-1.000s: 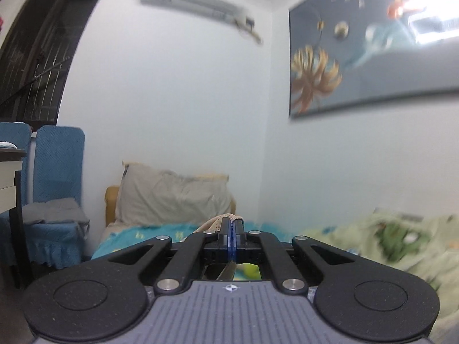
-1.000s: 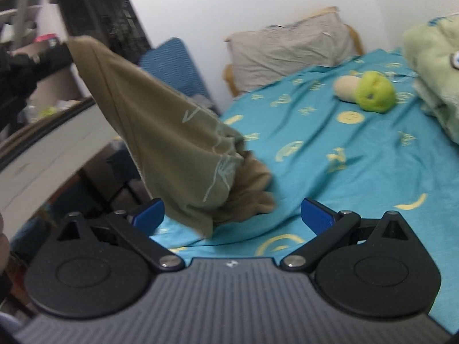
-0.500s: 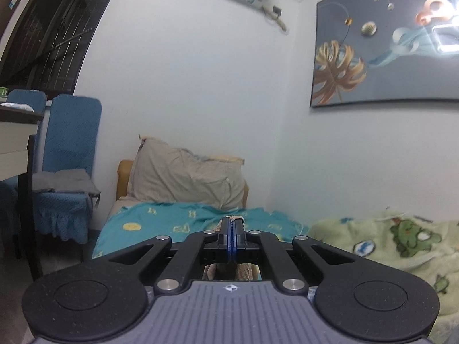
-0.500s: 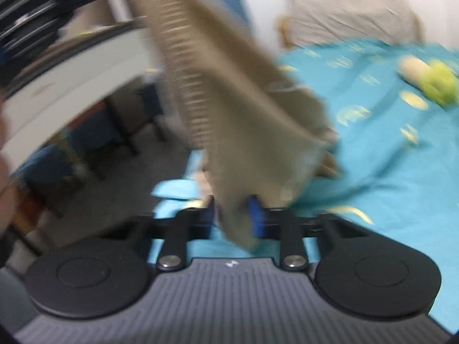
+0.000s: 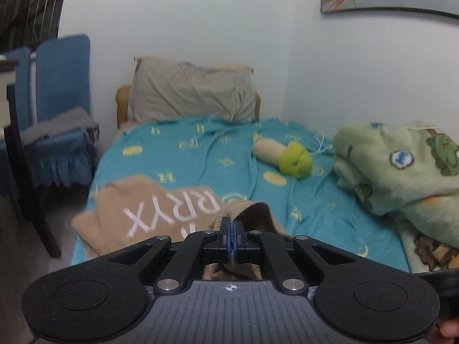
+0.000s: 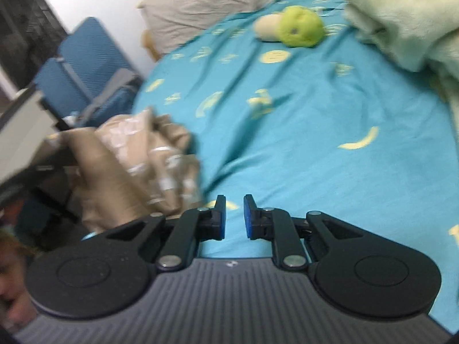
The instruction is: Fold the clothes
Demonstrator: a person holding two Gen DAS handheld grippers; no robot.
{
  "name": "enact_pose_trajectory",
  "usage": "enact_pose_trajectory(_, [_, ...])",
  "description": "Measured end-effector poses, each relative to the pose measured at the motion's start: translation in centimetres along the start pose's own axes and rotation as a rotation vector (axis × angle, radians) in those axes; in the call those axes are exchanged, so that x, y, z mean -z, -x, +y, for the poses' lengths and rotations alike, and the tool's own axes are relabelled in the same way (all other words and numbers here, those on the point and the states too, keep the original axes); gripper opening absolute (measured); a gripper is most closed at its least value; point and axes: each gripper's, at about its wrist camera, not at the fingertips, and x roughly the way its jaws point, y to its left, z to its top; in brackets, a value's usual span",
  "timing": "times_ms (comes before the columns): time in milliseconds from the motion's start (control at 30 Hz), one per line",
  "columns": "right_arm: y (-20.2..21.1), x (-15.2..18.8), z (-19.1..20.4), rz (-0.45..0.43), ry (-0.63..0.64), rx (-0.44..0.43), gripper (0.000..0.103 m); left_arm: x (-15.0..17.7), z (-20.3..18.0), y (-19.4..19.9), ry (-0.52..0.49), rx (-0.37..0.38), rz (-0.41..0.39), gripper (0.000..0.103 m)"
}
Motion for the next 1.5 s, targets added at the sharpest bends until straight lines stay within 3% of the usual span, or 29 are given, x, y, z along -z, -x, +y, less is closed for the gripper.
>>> enact_pose_trajectory(100, [0.3, 0.9, 2.2, -0.013, 0.110, -0.114, 0.022, 0.1, 0.9, -0.5, 0.053, 0.010, 0.023, 0.002])
enact_pose_trajectory(133, [0.3, 1.1, 2.9, -0.020, 0.149, -0.136, 0.037, 0.1, 1.2, -0.3, 0.072, 0.012, 0.021, 0.002])
enact_pose_trajectory(167, [0.3, 1.3, 3.6, -0.032, 0.182, -0.141, 0.060, 0.0, 1.4, -0.1, 0.090, 0.014, 0.019, 0.002])
enact_pose_trajectory(233, [0.1, 1.4, 4.5, -0.055, 0.216, -0.134, 0.088, -0.3, 1.5, 0.5, 0.106, 0.015, -0.001, 0.002])
enact_pose_trajectory(467, [-3.2, -1.4, 4.2, -0.044, 0.065, -0.038, 0.085, -2.0, 0.2, 3.3, 0.131, 0.045, -0.144, 0.001])
enact_pose_trajectory(600, [-4.1, -1.0, 3.6, 0.060, 0.025, 0.029, 0.085, -2.6, -0.2, 5.0, 0.153, 0.043, -0.238, 0.001])
enact_pose_trajectory(767, [-2.9, -0.8, 1.6, 0.128, -0.081, 0.015, 0.085, -3.5, -0.7, 7.1, 0.159, 0.029, -0.337, 0.001])
enact_pose_trajectory(867, [-0.6, -1.5, 1.0, 0.062, -0.079, 0.055, 0.085, -3.9, -0.7, 8.9, 0.173, 0.054, -0.397, 0.001])
enact_pose_trajectory(967, [2.4, -3.0, 1.1, -0.112, -0.024, 0.126, 0.085, -4.2, -1.2, 11.3, 0.164, 0.112, -0.458, 0.001])
enact_pose_trajectory(1167, [6.5, -4.2, 1.8, -0.392, 0.065, 0.163, 0.086, -4.0, -2.7, 15.1, 0.124, 0.199, -0.527, 0.001])
enact_pose_trajectory(1233, [6.1, -4.5, 1.8, -0.365, 0.081, 0.146, 0.087, -3.9, -2.9, 15.3, 0.123, 0.214, -0.522, 0.001])
enact_pose_trajectory(1400, [2.1, -4.7, 1.7, -0.127, 0.049, -0.038, 0.085, -3.6, -2.9, 14.1, 0.135, 0.228, -0.482, 0.001])
enact_pose_trajectory(1433, [1.0, -4.7, 1.5, -0.087, 0.032, -0.051, 0.085, -3.6, -2.8, 13.8, 0.138, 0.226, -0.478, 0.001])
enact_pose_trajectory(1500, [-1.1, -4.1, 0.6, -0.001, -0.053, 0.007, 0.085, -3.4, -2.7, 13.5, 0.143, 0.217, -0.474, 0.001])
